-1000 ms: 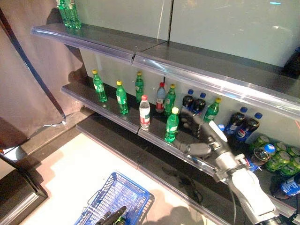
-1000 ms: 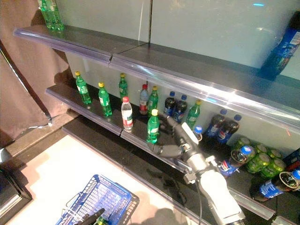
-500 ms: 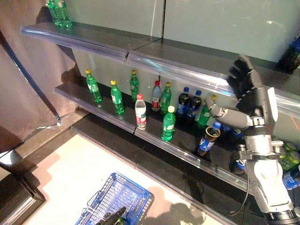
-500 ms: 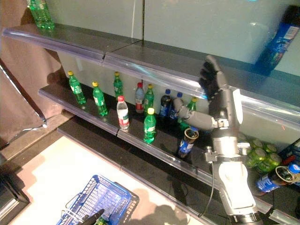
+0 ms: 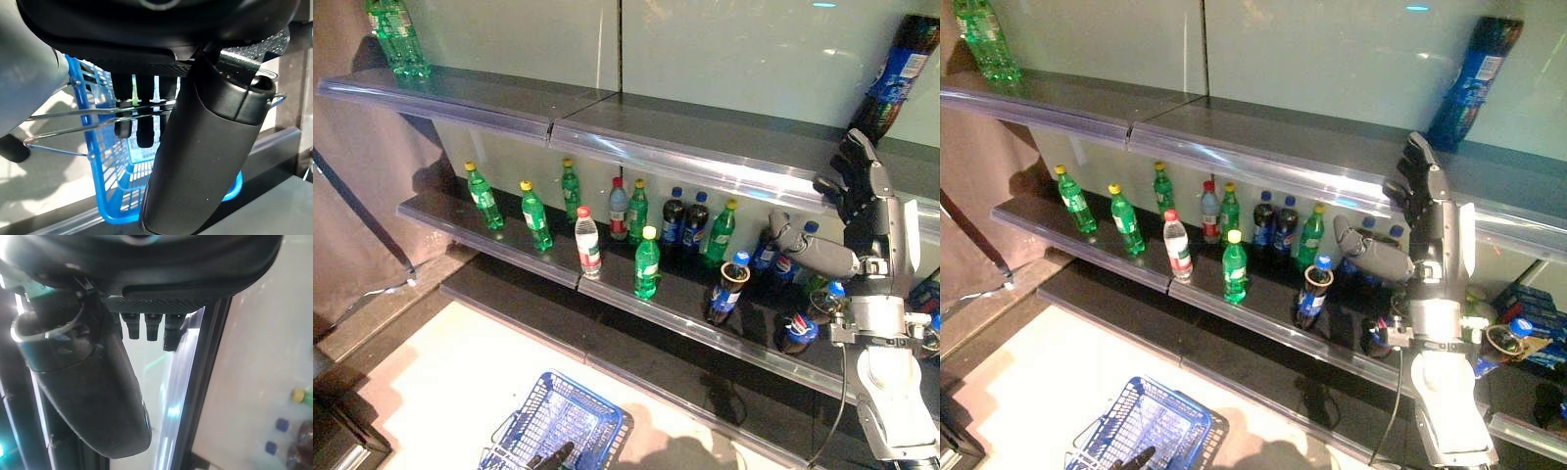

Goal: Pick up the drink and place into the basket.

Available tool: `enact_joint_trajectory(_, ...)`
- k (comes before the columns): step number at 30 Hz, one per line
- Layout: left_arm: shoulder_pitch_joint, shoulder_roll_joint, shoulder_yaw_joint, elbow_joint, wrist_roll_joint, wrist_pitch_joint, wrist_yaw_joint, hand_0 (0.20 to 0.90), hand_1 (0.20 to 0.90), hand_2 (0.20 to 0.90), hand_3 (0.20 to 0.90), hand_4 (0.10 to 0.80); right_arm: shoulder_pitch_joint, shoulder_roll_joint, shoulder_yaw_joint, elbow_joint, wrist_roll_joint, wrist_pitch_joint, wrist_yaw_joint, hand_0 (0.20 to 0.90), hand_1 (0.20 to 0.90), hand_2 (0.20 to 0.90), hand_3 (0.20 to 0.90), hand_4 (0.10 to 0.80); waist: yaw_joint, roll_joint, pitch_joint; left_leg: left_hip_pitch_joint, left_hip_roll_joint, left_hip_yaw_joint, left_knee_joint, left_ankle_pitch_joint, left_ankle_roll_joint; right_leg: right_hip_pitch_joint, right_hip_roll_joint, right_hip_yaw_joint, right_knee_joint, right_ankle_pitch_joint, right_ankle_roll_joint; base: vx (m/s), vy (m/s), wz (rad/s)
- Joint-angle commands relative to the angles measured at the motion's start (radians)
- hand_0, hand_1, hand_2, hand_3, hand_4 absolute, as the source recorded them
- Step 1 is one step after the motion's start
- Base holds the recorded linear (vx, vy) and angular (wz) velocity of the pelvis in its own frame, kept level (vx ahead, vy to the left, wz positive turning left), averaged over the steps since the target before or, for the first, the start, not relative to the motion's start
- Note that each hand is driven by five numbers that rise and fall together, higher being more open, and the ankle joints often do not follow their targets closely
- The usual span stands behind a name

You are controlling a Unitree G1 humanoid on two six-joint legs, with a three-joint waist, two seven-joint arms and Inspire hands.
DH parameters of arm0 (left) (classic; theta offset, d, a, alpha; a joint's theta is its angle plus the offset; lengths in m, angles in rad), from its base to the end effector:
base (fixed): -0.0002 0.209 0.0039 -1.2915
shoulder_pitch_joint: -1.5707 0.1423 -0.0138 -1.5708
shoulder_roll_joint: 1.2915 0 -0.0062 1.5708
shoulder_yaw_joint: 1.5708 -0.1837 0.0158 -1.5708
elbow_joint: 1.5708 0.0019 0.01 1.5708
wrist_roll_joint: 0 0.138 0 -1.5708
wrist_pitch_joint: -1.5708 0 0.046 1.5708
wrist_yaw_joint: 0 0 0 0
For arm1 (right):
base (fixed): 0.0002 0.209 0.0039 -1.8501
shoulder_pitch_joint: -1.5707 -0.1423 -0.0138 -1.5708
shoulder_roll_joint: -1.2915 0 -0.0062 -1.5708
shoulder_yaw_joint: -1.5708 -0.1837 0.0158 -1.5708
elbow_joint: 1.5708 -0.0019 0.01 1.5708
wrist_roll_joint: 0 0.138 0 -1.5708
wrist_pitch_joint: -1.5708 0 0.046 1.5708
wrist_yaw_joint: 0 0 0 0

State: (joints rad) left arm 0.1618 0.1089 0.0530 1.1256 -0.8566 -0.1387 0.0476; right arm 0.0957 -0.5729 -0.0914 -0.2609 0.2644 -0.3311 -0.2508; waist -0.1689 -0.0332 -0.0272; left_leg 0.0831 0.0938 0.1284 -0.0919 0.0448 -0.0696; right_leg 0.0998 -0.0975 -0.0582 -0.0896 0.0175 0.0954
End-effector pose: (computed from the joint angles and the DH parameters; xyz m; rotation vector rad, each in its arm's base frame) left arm 0.0333 0.1990 -0.1221 -0.6026 1.0188 0.7567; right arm 0.1791 -0.2419 0.1227 -0.2509 -0.5453 -0.1782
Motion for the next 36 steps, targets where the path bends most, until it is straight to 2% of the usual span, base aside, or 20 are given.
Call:
enact_joint_trajectory(1,-0.061,0.006,-0.007,-0.023,0.040,-0.078,-0.058,0.300,0.300,0.300,0.200,0.100,0.020,0.003,-0.122,0.036,0.014,0.008,-0.050,0.900,0.900,0.900,0.900,0.800,-0.003,-0.004,0.009,0.053,-0.002,0.125,0.005,-0.097,0.018,-0.038,0.012,0.028,0.011,0.018,0.016,-0.021,0.004,-0.09)
enact_joint_trajectory(4,-0.059,0.008,-0.012,-0.030,0.041,-0.078,-0.056,0.300,0.300,0.300,0.200,0.100,0.037,0.014,-0.111,0.045,0.068,-0.002,-0.007,0.900,0.900,0.900,0.900,0.800,-0.012,-0.004,0.009,0.056,-0.003,0.130,0.005,-0.100,0.021,-0.042,0.013,0.036,0.013,0.018,0.017,-0.028,0.003,-0.04)
enact_joint_trajectory(10,-0.054,0.021,-0.022,-0.033,0.042,-0.072,-0.060,0.300,0.300,0.300,0.200,0.100,0.058,0.006,-0.088,0.037,0.241,-0.051,0.269,0.900,0.900,0.900,0.900,0.800,-0.025,-0.008,0.009,0.060,-0.008,0.140,0.005,-0.104,0.026,-0.048,0.016,0.052,0.016,0.020,0.020,-0.031,0.015,-0.10)
enact_joint_trajectory(16,-0.060,0.028,-0.031,-0.023,0.040,-0.073,-0.072,0.300,0.300,0.300,0.200,0.100,0.064,0.024,-0.098,0.064,0.359,-0.091,0.400,0.900,0.900,0.900,0.900,0.800,-0.030,-0.013,0.005,0.059,-0.012,0.145,0.005,-0.107,0.027,-0.053,0.016,0.058,0.014,0.024,0.024,-0.022,0.012,-0.08)
enact_joint_trajectory(18,-0.060,0.032,-0.033,-0.014,0.039,-0.075,-0.080,0.300,0.300,0.300,0.200,0.100,0.066,0.032,-0.093,0.083,0.369,-0.088,0.445,0.900,0.900,0.900,0.900,0.800,-0.030,-0.014,0.003,0.057,-0.014,0.146,0.005,-0.108,0.028,-0.055,0.016,0.058,0.013,0.026,0.025,-0.007,0.003,-0.02)
enact_joint_trajectory(23,-0.054,0.041,-0.036,-0.010,0.039,-0.074,-0.089,0.300,0.300,0.300,0.200,0.100,0.087,0.023,-0.076,0.119,0.389,-0.018,0.590,0.900,0.900,0.900,0.900,0.800,-0.028,-0.023,0.002,0.053,-0.017,0.142,0.005,-0.107,0.030,-0.060,0.018,0.060,0.015,0.026,0.025,0.000,0.000,0.00)
enact_joint_trajectory(30,-0.051,0.046,-0.039,-0.011,0.035,-0.075,-0.090,0.300,0.300,0.300,0.200,0.100,0.093,-0.001,-0.083,0.163,0.334,-0.047,0.495,0.900,0.900,0.900,0.900,0.800,-0.027,-0.030,0.001,0.053,-0.016,0.143,0.005,-0.104,0.027,-0.058,0.021,0.057,0.015,0.027,0.024,0.000,0.000,0.00)
enact_joint_trajectory(36,-0.054,0.039,-0.029,-0.002,0.029,-0.080,-0.087,0.300,0.300,0.300,0.200,0.100,0.090,0.032,-0.100,0.210,0.173,-0.086,0.215,0.900,0.900,0.900,0.900,0.800,-0.033,-0.024,0.004,0.055,-0.014,0.144,0.005,-0.105,0.030,-0.058,0.025,0.060,0.014,0.027,0.023,0.000,0.000,0.00)
